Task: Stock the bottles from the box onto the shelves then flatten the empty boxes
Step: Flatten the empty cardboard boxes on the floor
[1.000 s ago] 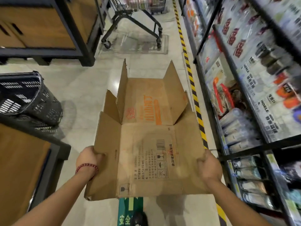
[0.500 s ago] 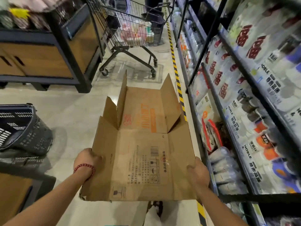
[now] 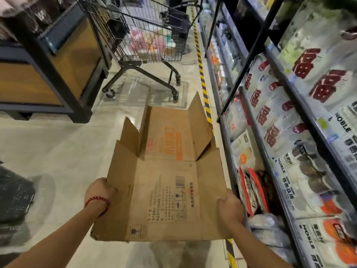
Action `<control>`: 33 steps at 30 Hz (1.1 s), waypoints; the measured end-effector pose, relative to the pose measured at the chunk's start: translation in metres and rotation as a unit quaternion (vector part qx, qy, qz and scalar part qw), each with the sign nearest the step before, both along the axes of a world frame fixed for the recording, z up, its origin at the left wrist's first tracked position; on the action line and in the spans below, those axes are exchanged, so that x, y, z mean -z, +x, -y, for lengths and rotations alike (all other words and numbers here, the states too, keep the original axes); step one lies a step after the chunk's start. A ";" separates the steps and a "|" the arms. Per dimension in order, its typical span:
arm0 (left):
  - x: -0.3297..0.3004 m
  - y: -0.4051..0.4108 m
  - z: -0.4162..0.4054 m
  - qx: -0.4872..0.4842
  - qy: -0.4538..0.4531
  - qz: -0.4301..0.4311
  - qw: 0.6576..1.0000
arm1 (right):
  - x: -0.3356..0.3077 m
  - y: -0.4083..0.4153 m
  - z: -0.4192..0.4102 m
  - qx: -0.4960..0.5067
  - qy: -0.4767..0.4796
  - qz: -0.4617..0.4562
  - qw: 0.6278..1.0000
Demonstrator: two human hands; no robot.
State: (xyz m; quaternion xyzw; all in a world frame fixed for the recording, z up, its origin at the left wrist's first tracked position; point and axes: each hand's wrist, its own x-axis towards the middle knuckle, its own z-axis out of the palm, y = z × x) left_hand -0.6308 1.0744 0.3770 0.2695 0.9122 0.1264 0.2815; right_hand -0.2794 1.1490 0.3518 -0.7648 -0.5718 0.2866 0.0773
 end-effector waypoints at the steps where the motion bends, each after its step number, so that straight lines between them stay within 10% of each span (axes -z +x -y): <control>1: 0.008 -0.009 -0.021 0.007 -0.002 0.001 1.000 | 0.006 -0.007 -0.021 -0.007 -0.004 0.011 1.000; 19: 0.211 -0.119 -0.344 0.010 -0.024 -0.005 1.000 | 0.214 -0.127 -0.333 0.045 -0.004 0.024 0.999; 33: 0.497 -0.118 -0.376 -0.042 -0.094 0.061 0.993 | 0.481 -0.111 -0.363 0.027 -0.093 0.027 0.995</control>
